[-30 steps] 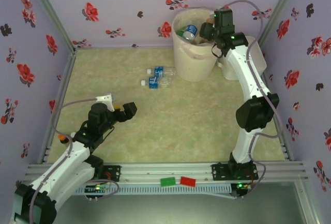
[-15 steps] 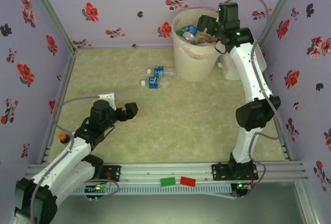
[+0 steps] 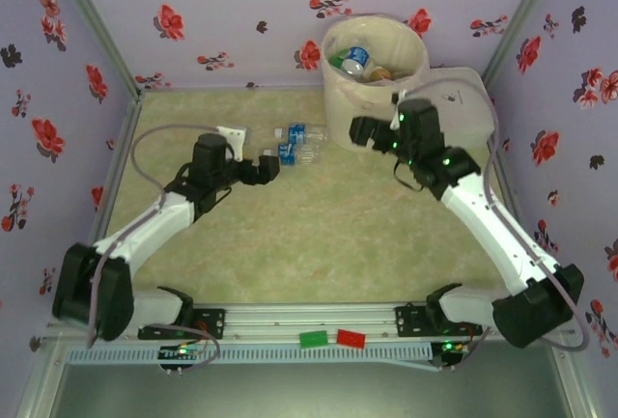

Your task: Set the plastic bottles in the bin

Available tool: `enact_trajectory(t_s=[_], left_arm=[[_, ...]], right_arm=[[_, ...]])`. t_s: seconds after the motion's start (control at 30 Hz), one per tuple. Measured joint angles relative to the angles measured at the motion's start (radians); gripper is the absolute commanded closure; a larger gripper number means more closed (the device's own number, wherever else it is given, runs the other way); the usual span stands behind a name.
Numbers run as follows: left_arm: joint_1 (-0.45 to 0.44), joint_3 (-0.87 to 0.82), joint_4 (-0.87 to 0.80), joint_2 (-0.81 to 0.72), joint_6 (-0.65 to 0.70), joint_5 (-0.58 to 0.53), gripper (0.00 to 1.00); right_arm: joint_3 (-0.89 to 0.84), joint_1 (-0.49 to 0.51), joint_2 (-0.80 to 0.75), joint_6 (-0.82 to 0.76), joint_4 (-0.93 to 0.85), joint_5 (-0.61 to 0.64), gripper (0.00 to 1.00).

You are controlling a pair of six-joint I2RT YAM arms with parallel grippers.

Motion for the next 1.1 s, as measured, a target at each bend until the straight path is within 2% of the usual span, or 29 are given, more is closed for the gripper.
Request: enact_trajectory(t_s=[0.2, 0.47, 0.67, 0.83, 1.1], left_arm=[[0.000, 0.161, -0.010, 0.211, 0.111, 0.039, 0.00], [0.000, 0.497, -0.132, 0.483, 0.267, 0.122, 0.00], [0.000, 0.648, -0.248, 0.639, 0.336, 0.170, 0.00], [-0.008, 0.706, -0.348, 0.736, 0.374, 0.183, 0.00], [-0.026, 0.726, -0.429, 0.768, 0.385, 0.187, 0.00]], right_arm=[[-0.319, 0.114, -0.031, 0.142, 0.172, -0.007, 0.00], [-0.493, 0.188, -0.023, 0.264, 0.309, -0.007, 0.00], [-0.542, 0.192, -0.020, 0.292, 0.344, 0.001, 0.00], [-0.542, 0.192, -0.030, 0.288, 0.345, 0.024, 0.00], [-0.542, 0.192, -0.049, 0.288, 0.344, 0.040, 0.00]])
